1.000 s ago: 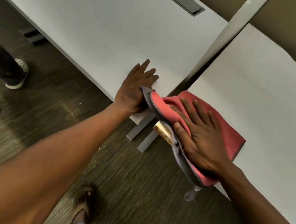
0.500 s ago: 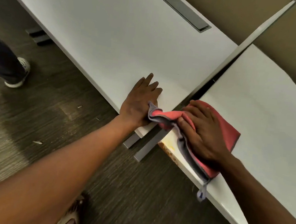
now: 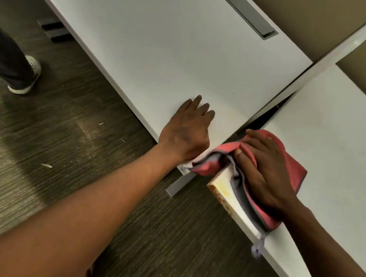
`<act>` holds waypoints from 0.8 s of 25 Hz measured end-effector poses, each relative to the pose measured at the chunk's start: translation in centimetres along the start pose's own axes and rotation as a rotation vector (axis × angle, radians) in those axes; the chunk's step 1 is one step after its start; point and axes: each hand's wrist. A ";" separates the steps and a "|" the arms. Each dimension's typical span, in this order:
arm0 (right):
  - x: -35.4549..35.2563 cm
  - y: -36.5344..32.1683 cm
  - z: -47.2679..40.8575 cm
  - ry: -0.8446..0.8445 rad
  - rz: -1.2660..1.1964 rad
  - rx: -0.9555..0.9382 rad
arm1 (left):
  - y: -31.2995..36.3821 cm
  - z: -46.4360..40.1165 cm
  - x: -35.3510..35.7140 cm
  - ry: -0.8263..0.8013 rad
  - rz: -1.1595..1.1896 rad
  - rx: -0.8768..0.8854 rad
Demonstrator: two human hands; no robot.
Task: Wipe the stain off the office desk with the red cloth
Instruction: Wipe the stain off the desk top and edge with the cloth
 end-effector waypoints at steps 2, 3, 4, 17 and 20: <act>-0.2 -0.1 -0.7 0.038 0.053 0.042 | 0.0 -0.3 0.0 -0.012 -0.002 0.007; 0.0 -0.5 -0.2 0.036 0.056 0.026 | 0.0 -0.3 0.0 -0.004 0.002 -0.002; 0.4 -1.0 0.8 0.021 0.040 -0.014 | 0.0 -0.3 0.0 0.011 0.006 -0.010; 1.1 -2.5 2.9 -0.032 -0.057 -0.162 | 0.2 0.1 -0.2 0.021 0.011 -0.032; 0.4 -1.3 1.2 -0.069 -0.079 -0.155 | 0.2 -0.1 -0.4 -0.006 -0.002 -0.040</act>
Point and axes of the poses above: each hand's wrist, its own z-axis away from the middle knuckle, its own x-axis out of the palm, y = z × x, and after that the axes turned 13 degrees about y, right-handed
